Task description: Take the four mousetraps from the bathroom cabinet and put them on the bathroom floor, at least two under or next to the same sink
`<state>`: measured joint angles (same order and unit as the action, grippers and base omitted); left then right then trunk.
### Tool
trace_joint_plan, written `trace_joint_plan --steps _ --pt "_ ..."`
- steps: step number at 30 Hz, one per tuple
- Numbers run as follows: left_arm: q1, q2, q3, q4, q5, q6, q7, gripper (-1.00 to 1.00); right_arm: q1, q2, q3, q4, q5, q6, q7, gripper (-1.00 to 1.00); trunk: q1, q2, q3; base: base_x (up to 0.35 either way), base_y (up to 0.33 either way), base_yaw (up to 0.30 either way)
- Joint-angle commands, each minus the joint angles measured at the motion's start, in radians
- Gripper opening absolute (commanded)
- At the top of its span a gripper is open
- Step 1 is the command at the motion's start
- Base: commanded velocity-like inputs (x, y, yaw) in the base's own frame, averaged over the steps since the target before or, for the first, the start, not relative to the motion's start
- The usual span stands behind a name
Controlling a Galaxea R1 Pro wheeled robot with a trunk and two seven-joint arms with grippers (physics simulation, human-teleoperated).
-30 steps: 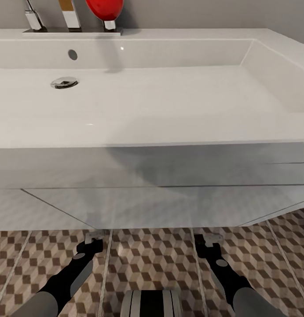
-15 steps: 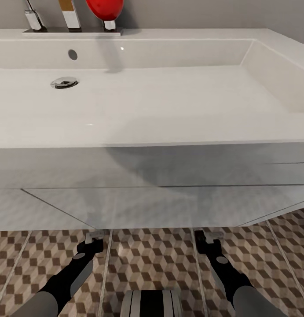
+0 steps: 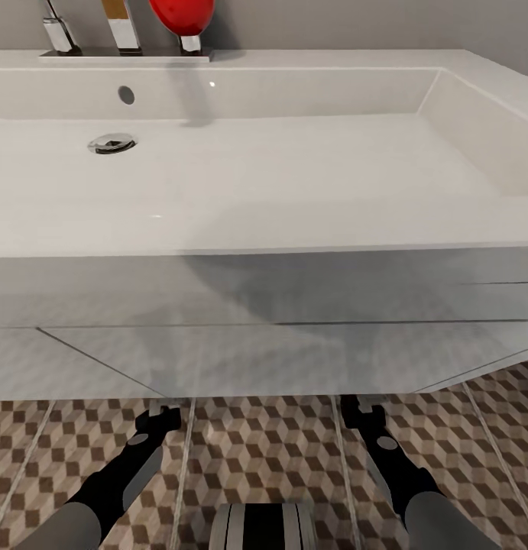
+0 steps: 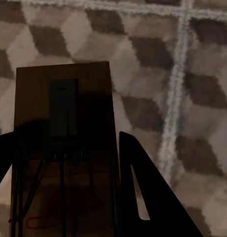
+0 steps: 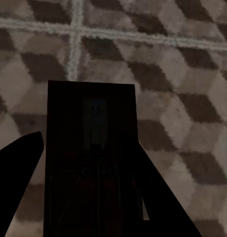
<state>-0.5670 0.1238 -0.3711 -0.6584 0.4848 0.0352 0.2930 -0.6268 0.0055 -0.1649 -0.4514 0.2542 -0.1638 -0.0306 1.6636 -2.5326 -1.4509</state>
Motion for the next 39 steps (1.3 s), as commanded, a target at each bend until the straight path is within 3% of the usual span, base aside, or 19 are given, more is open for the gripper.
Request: trace_joint_plan --steps 1,18,28,39 --pt "-0.001 0.002 -0.008 -0.004 0.003 0.001 0.010 -1.00 -0.001 0.001 -0.004 0.001 0.009 -0.004 0.000 -1.00 0.000 0.000 -0.001 0.000 0.000 0.000" --pt "-0.001 0.000 -0.006 -0.036 0.001 -0.016 0.013 -1.00 -0.001 0.002 -0.004 -0.003 0.010 -0.003 -0.008 -1.00 0.000 0.000 -0.001 0.000 0.000 0.000" --pt "-0.001 -0.001 -0.006 -0.034 0.001 -0.016 0.012 -1.00 -0.001 0.002 -0.004 -0.002 0.010 -0.003 -0.008 -1.00 0.004 -0.003 -0.039 0.000 0.000 0.000" --pt "-0.001 -0.001 -0.006 -0.033 0.001 -0.015 0.011 -1.00 -0.001 0.002 -0.002 -0.002 0.011 -0.002 -0.007 -1.00 0.004 -0.003 -0.039 0.000 0.000 0.000"
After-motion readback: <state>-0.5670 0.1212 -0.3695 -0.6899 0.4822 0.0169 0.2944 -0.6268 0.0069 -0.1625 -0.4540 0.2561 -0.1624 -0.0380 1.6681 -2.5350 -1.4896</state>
